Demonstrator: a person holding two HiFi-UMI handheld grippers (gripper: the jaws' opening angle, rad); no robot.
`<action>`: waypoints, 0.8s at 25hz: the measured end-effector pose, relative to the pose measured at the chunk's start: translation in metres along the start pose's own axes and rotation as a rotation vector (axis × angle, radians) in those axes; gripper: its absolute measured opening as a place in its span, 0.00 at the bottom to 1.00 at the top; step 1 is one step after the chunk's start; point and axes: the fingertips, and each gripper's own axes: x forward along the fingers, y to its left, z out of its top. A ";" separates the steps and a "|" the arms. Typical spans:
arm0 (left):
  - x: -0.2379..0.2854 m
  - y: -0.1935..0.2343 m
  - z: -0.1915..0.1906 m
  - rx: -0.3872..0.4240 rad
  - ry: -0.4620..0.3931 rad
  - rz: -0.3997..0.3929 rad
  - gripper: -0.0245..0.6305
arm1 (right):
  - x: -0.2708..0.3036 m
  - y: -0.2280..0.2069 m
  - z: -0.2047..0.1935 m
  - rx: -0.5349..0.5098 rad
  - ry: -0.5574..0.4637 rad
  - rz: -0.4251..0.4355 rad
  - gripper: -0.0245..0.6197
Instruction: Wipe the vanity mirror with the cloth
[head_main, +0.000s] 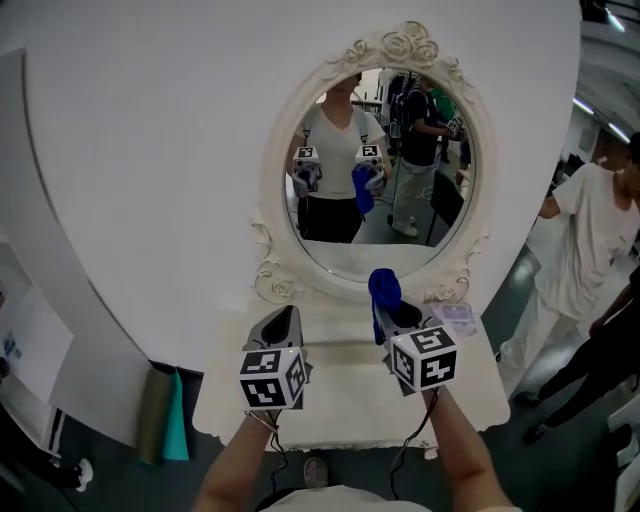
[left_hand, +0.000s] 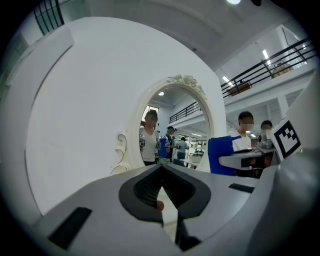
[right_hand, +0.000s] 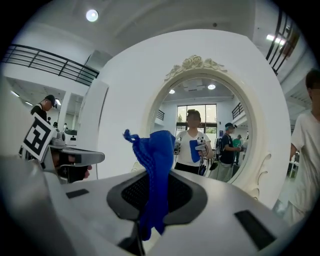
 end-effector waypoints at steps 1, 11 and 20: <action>0.006 0.000 0.003 0.008 0.001 -0.006 0.04 | 0.006 -0.003 0.005 -0.010 -0.003 0.001 0.14; 0.069 0.015 0.079 0.126 0.013 -0.047 0.04 | 0.060 -0.020 0.108 -0.315 -0.043 0.046 0.14; 0.094 0.038 0.173 0.242 -0.062 -0.002 0.04 | 0.095 -0.018 0.209 -0.715 -0.106 -0.082 0.14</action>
